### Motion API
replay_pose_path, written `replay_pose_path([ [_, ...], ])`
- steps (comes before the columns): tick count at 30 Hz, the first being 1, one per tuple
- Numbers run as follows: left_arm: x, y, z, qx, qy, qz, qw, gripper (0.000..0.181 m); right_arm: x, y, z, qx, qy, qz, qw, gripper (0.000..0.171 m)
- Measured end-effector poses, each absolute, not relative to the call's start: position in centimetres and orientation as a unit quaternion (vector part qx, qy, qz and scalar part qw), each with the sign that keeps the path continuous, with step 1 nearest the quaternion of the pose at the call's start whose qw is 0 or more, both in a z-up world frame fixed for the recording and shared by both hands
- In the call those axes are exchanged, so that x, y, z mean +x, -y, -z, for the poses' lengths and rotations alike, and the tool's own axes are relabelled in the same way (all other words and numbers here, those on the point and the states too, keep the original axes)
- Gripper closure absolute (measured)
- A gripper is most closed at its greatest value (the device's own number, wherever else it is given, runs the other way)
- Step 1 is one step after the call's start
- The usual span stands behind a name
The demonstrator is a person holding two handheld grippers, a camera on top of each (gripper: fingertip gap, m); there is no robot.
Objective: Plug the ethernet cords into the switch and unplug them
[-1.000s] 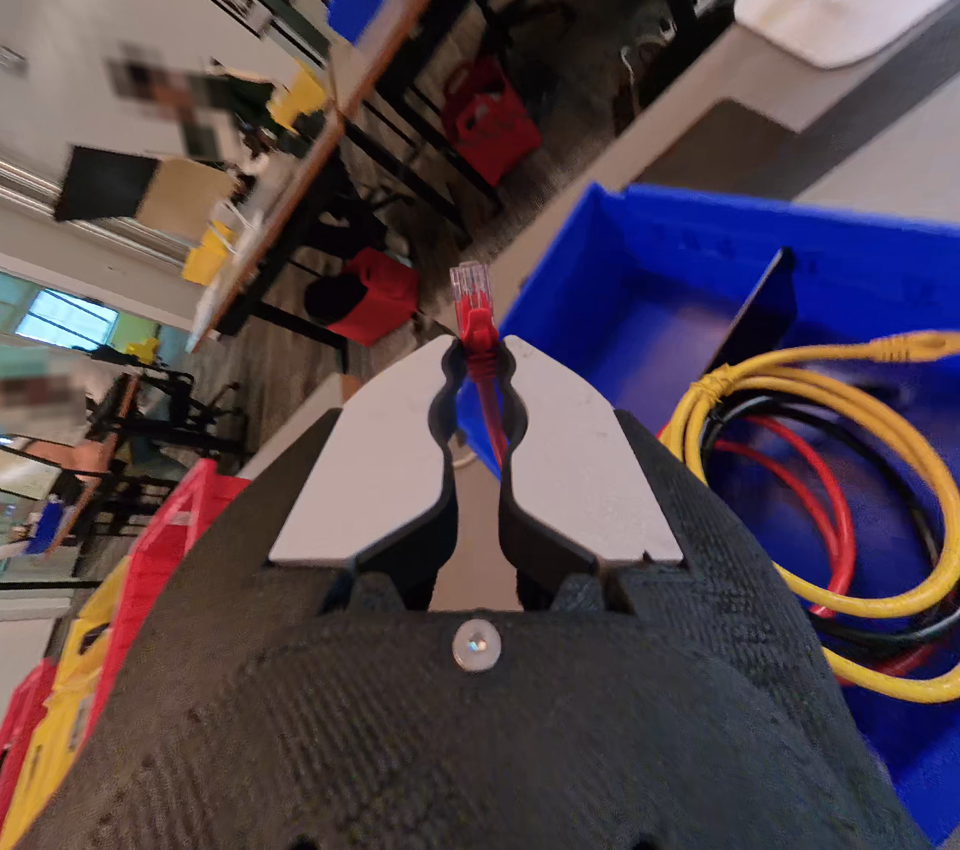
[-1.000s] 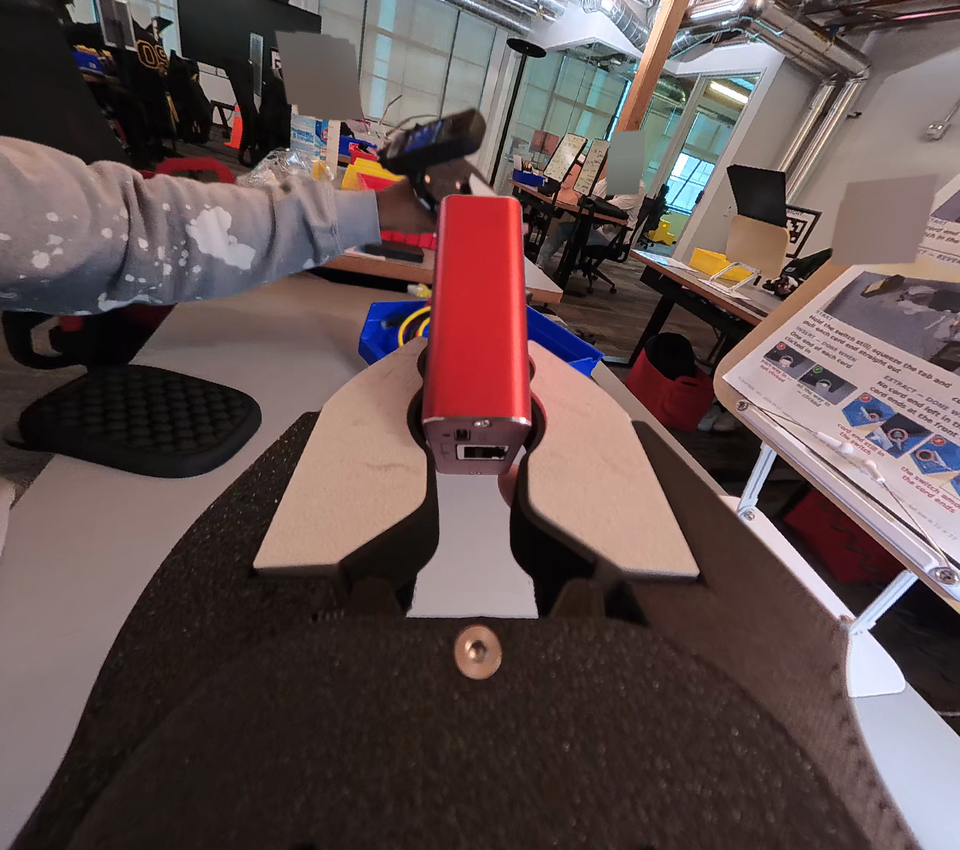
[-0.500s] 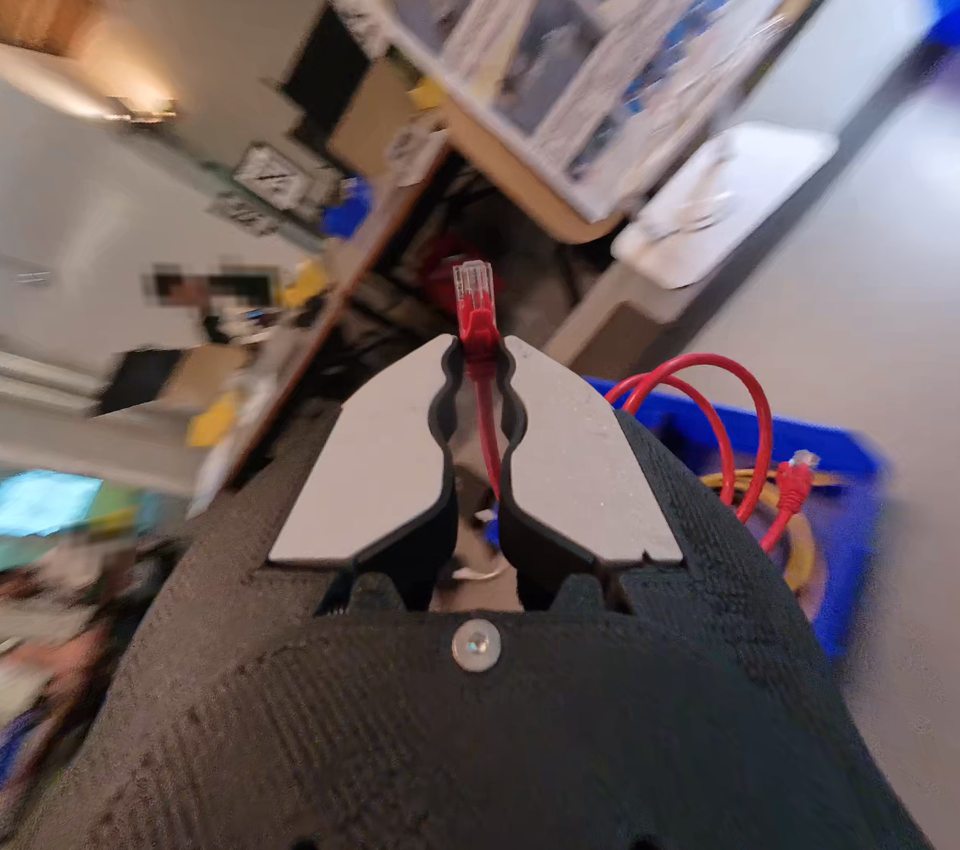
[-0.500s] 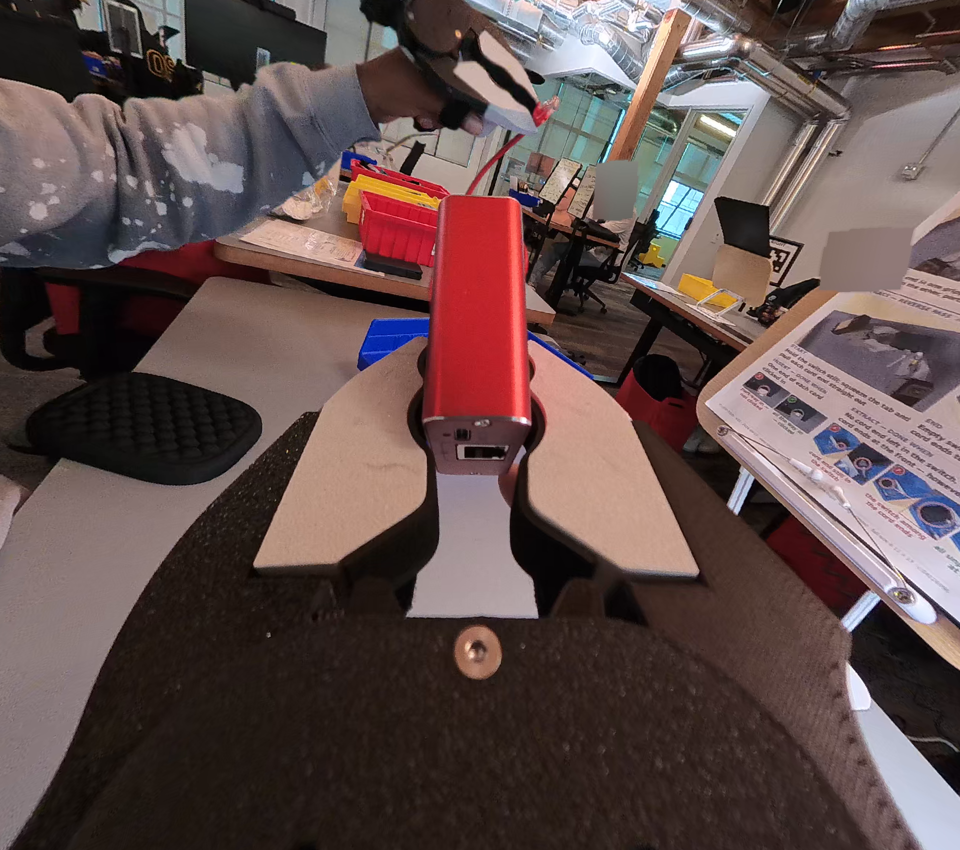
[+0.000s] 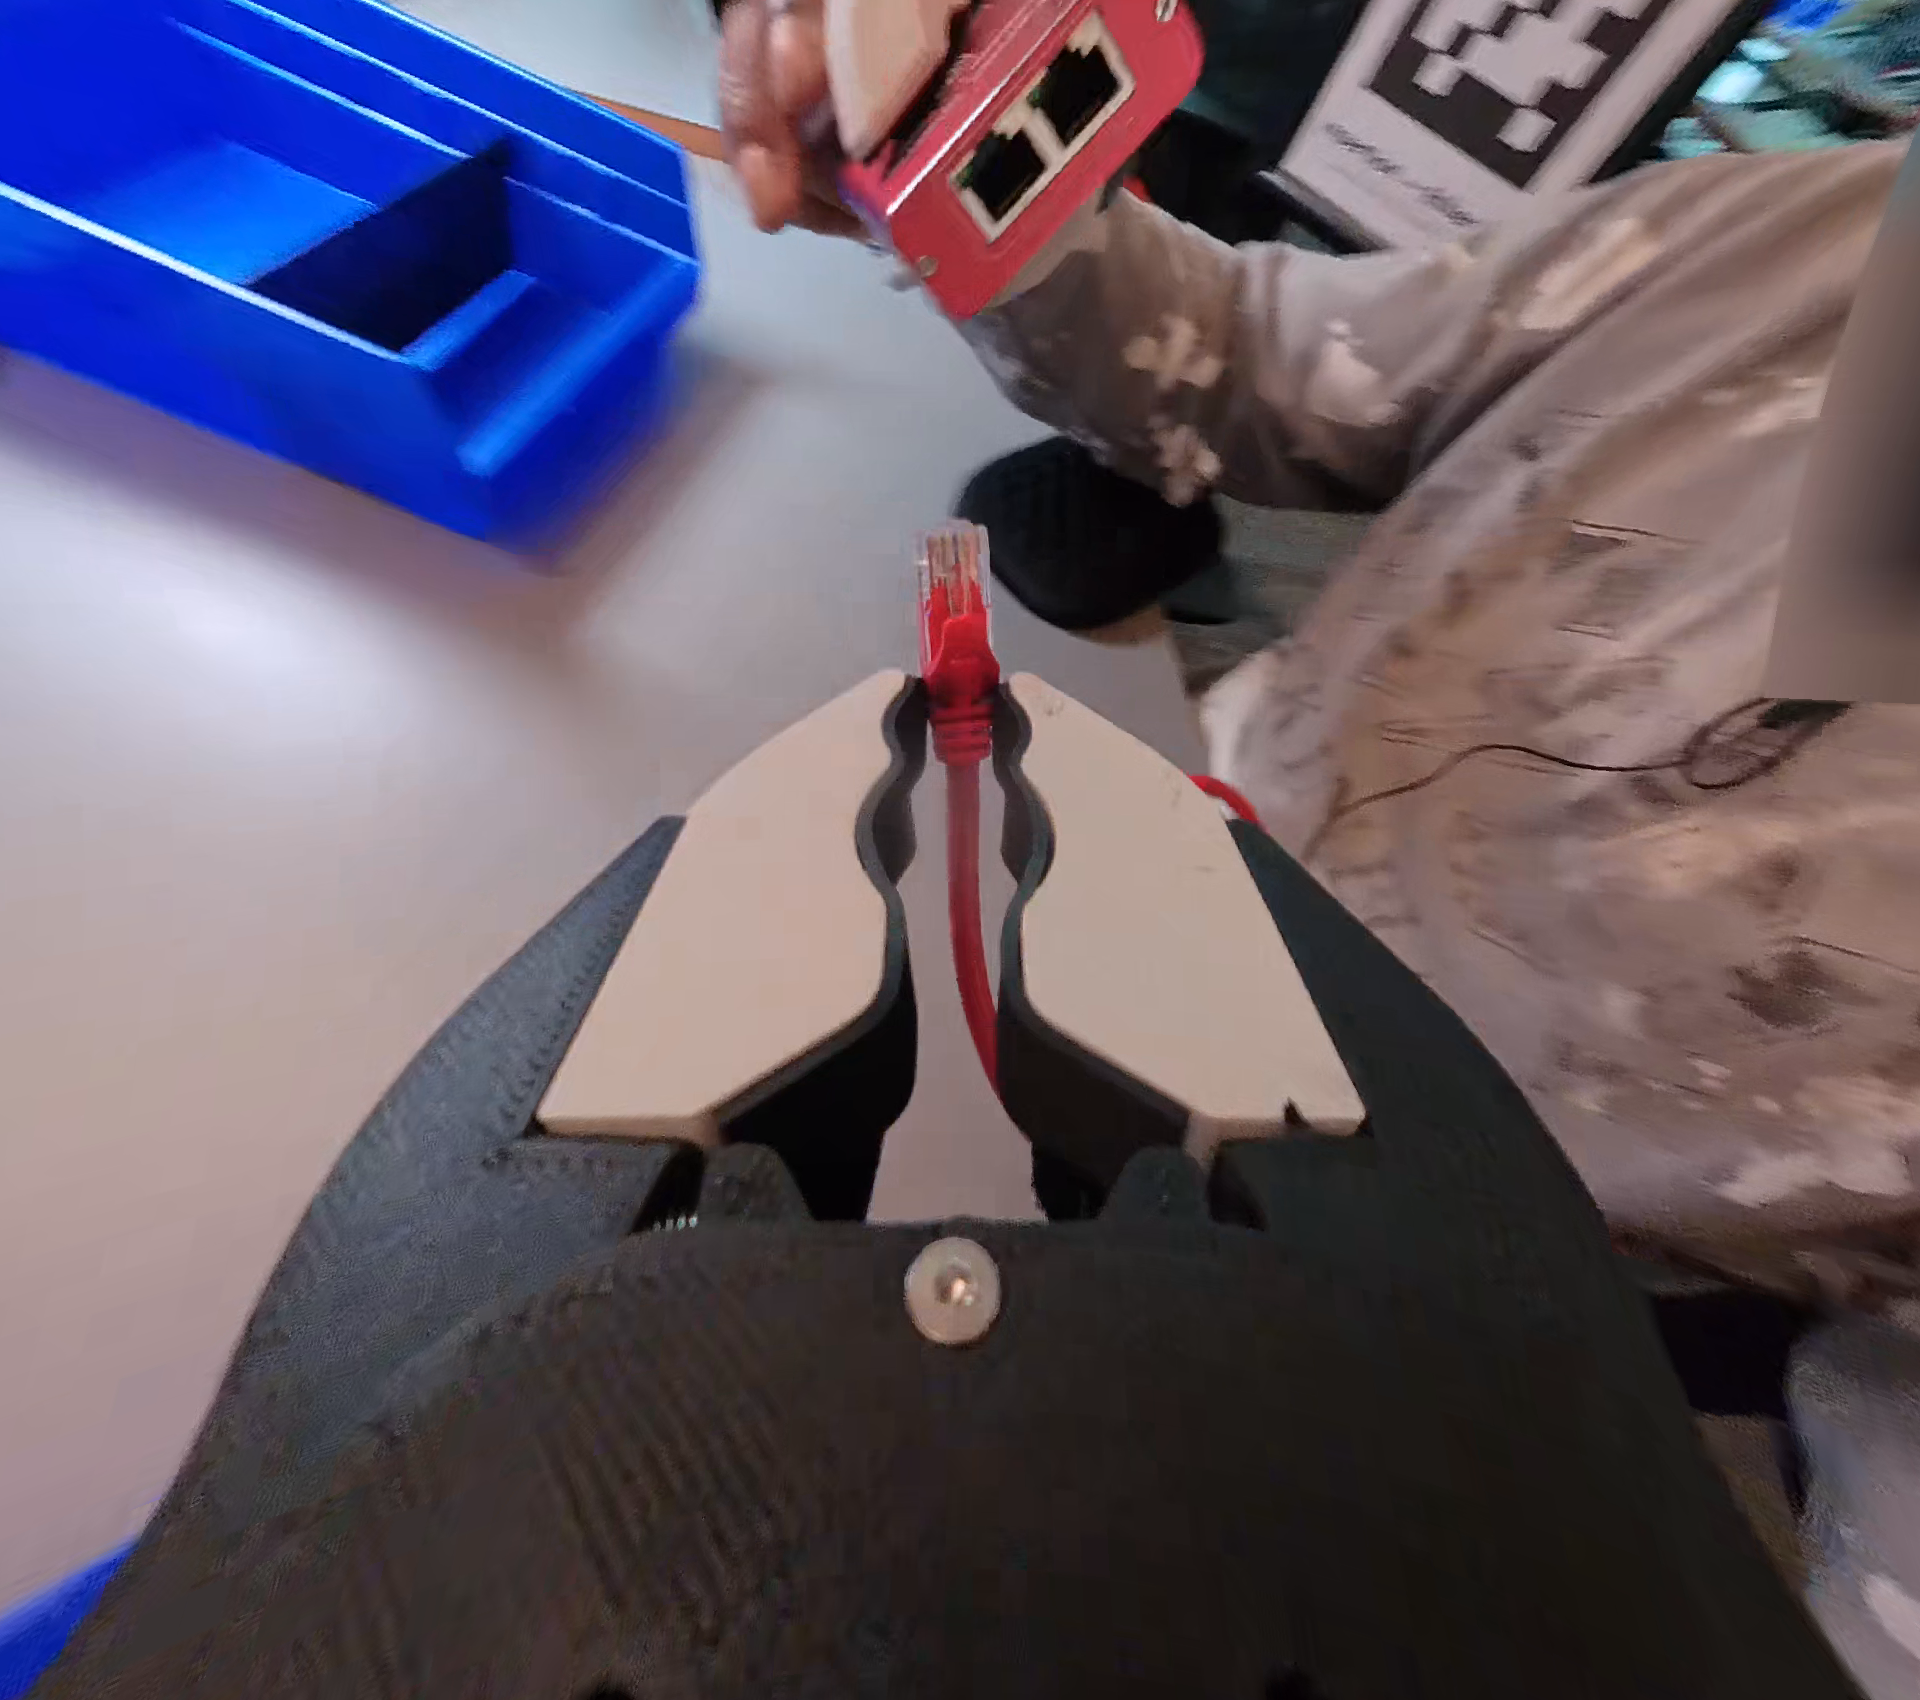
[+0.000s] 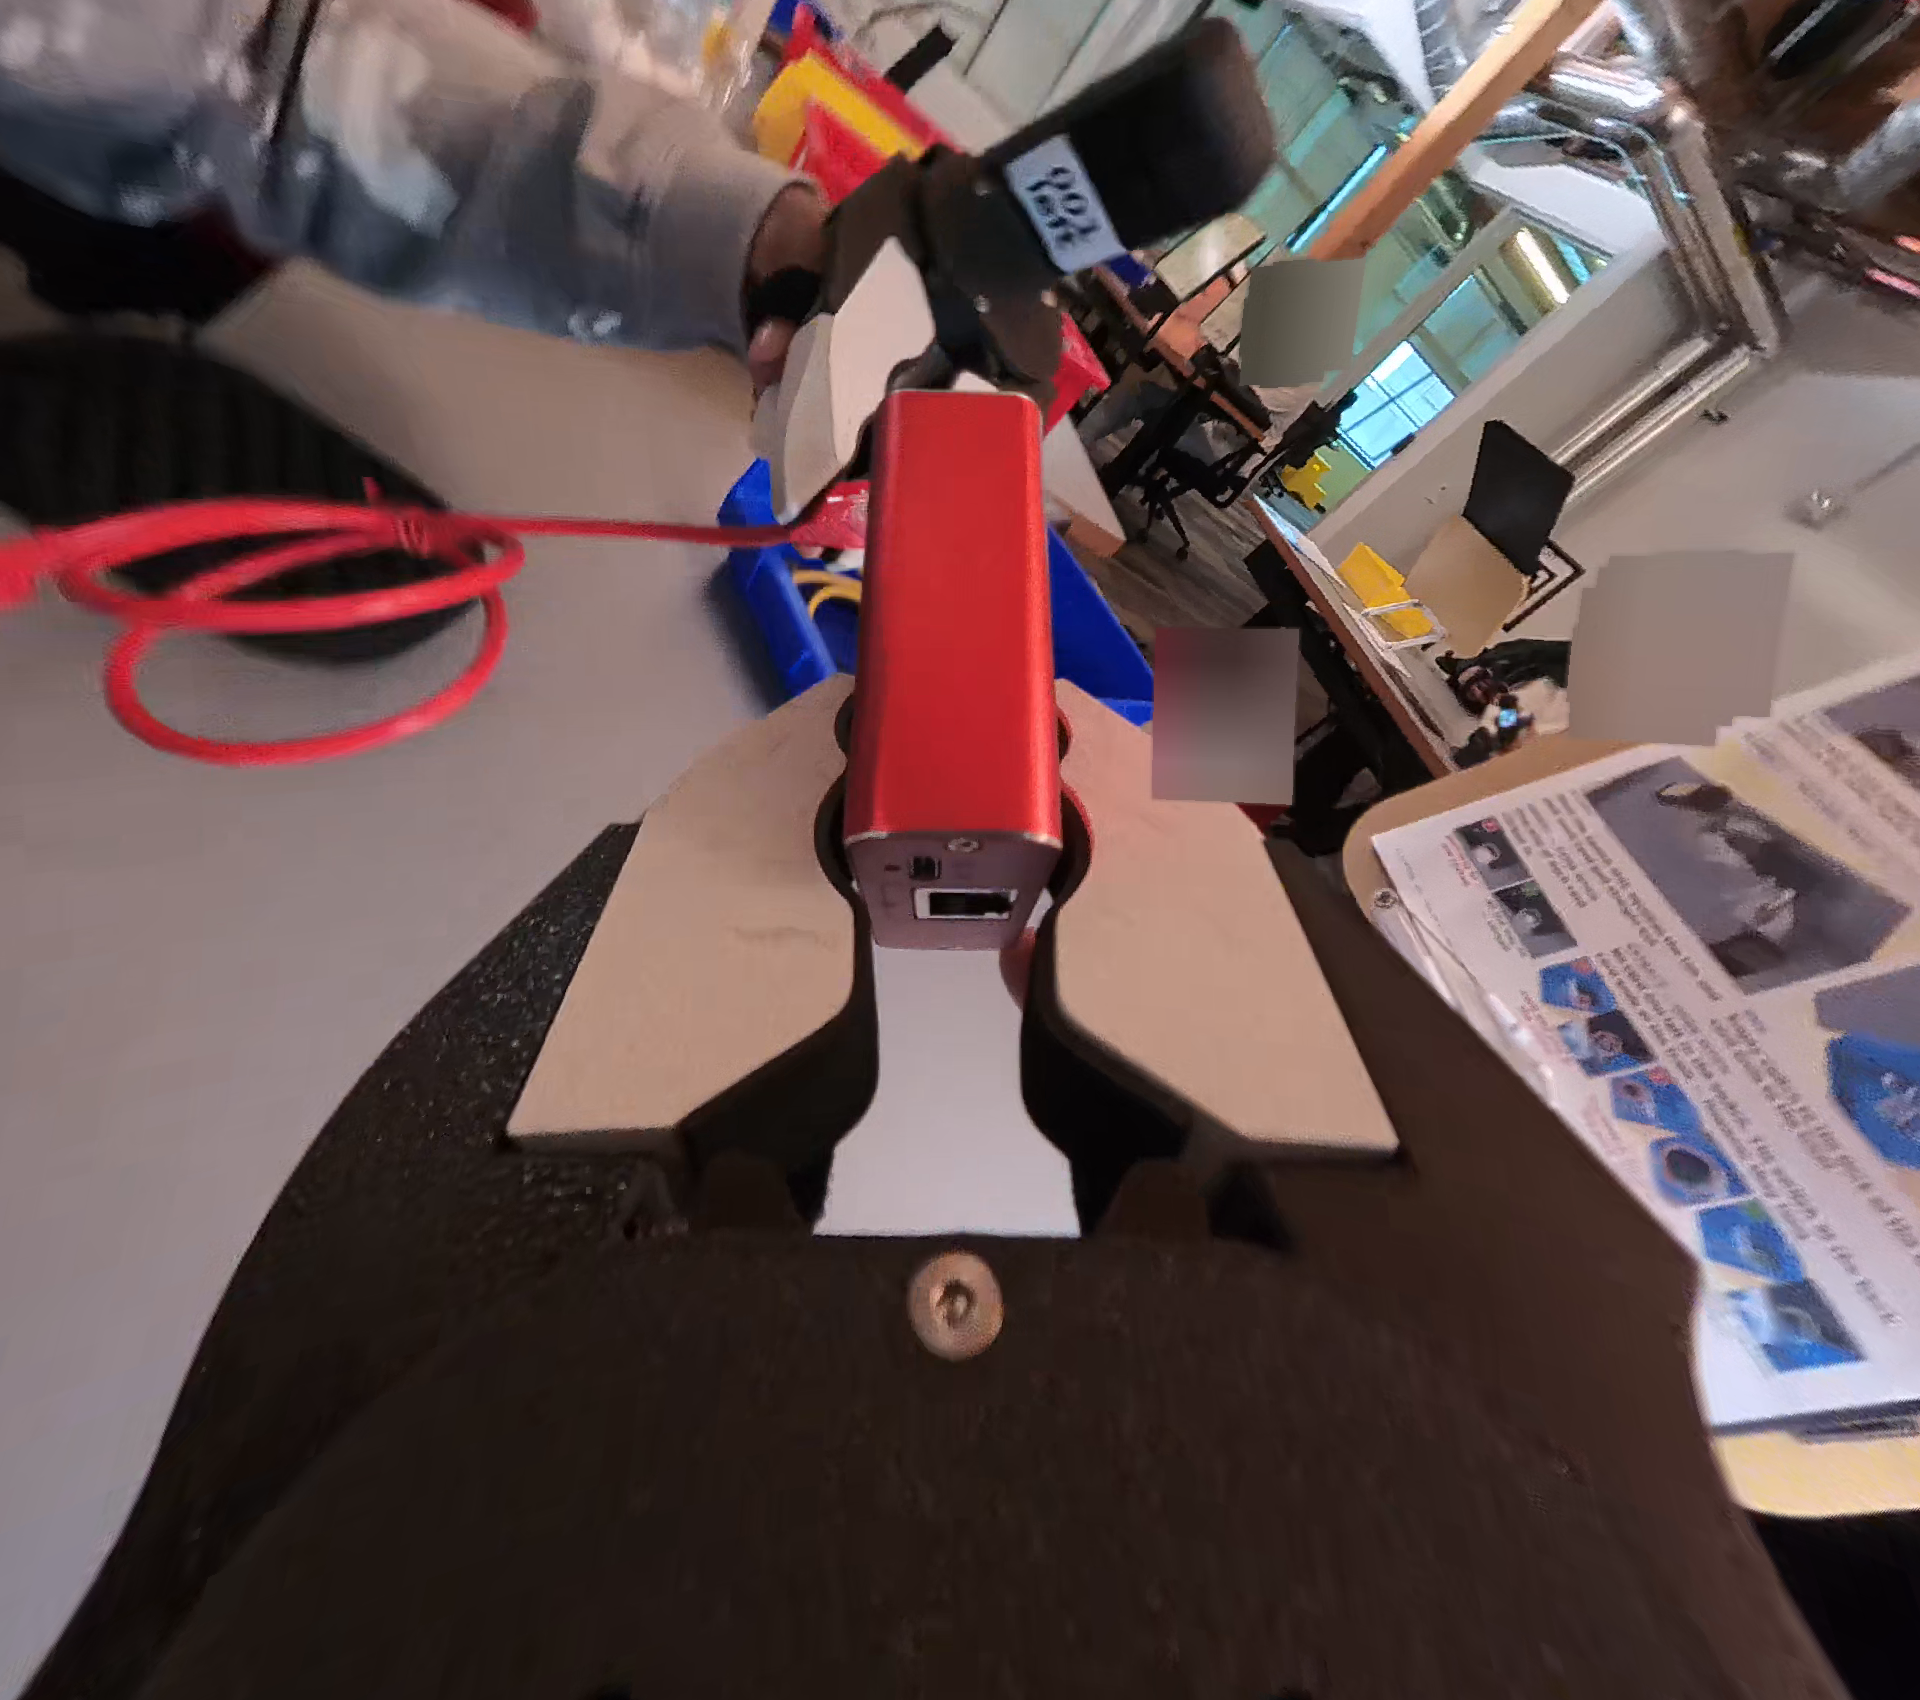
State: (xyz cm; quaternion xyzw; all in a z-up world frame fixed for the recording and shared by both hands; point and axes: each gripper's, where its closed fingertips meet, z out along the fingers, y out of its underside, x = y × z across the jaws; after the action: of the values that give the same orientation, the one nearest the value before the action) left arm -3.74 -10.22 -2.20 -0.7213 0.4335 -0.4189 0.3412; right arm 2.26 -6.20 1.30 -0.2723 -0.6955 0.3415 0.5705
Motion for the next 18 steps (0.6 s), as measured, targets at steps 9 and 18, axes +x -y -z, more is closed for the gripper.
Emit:
replay_pose_path([
  [9, 1.9, 13.3, 5.8, -0.725, -0.475, 0.464, 0.183, 0.169, 3.9, 9.0, 4.0, -0.188, 0.769, -0.188, 0.581, 0.143],
  [18, 2.1, 13.1, 8.0, -0.758, -0.483, 0.419, 0.129, 0.169, 4.1, 9.4, 6.6, -0.132, 0.818, -0.082, 0.554, 0.143],
])
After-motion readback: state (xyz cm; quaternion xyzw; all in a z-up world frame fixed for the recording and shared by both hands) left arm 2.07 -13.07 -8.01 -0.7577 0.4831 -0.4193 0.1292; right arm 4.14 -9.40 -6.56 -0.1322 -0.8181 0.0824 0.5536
